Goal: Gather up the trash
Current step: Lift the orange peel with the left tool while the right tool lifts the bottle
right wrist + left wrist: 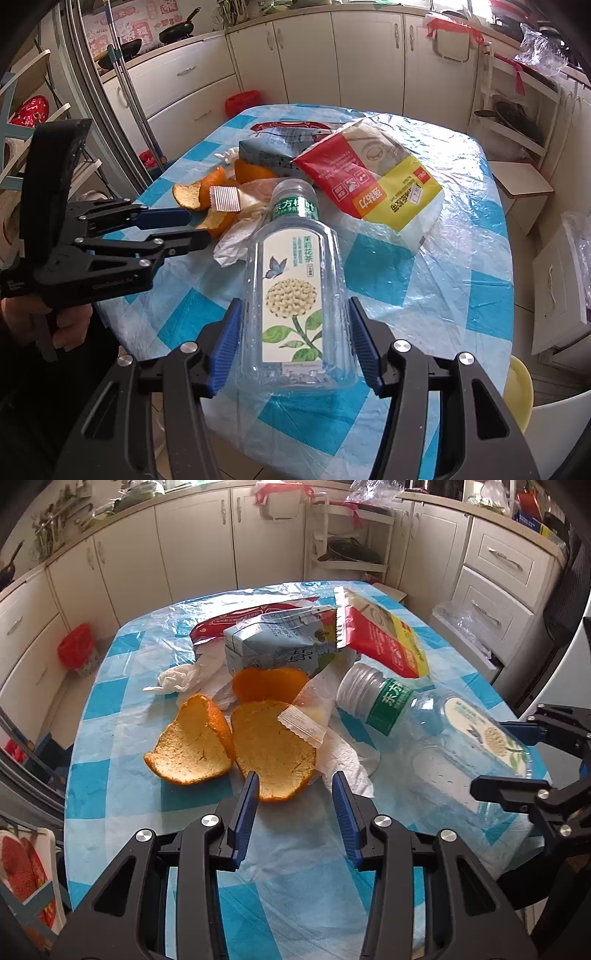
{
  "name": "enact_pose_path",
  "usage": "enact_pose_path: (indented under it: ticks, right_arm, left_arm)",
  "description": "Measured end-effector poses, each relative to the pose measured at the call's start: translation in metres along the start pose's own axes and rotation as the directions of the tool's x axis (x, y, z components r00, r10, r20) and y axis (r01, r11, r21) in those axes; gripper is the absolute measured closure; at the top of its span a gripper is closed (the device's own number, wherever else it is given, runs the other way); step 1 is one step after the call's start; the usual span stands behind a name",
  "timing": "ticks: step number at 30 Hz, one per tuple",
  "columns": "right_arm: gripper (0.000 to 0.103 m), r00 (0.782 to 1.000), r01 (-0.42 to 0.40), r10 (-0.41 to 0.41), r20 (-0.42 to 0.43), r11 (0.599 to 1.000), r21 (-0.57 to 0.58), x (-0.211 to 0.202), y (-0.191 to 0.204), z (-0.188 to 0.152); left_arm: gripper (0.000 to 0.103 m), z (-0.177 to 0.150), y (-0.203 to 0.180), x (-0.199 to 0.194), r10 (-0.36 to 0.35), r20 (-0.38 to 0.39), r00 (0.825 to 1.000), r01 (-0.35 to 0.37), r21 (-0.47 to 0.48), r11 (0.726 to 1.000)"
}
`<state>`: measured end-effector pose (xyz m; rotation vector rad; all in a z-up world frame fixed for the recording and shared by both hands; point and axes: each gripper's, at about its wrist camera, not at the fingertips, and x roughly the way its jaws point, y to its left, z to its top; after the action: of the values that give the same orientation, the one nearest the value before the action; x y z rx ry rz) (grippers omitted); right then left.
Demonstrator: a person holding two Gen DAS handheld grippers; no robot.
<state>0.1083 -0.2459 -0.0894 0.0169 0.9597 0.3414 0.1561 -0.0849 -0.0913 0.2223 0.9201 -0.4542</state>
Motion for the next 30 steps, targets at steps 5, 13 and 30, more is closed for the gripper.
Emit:
enact_pose_path:
  ticks: [5, 13, 30]
  right_arm:
    - [0.047, 1.0, -0.001, 0.001, -0.005, 1.0, 0.004, 0.002, -0.002, -0.001]
    - [0.043, 1.0, -0.002, 0.002, -0.015, 1.0, 0.015, 0.009, -0.003, -0.001]
    - [0.048, 0.976, -0.21, 0.193, 0.098, 0.954, 0.214, -0.023, -0.011, -0.015]
  left_arm:
    - [0.081, 0.002, 0.0, 0.014, 0.013, -0.027, 1.0, -0.011, 0.063, 0.998]
    - [0.099, 0.003, 0.009, 0.004, -0.05, -0.021, 0.999, 0.051, 0.043, 0.998]
    - [0.099, -0.025, 0.04, -0.079, -0.285, 0.119, 0.951, 0.306, -0.243, 0.92]
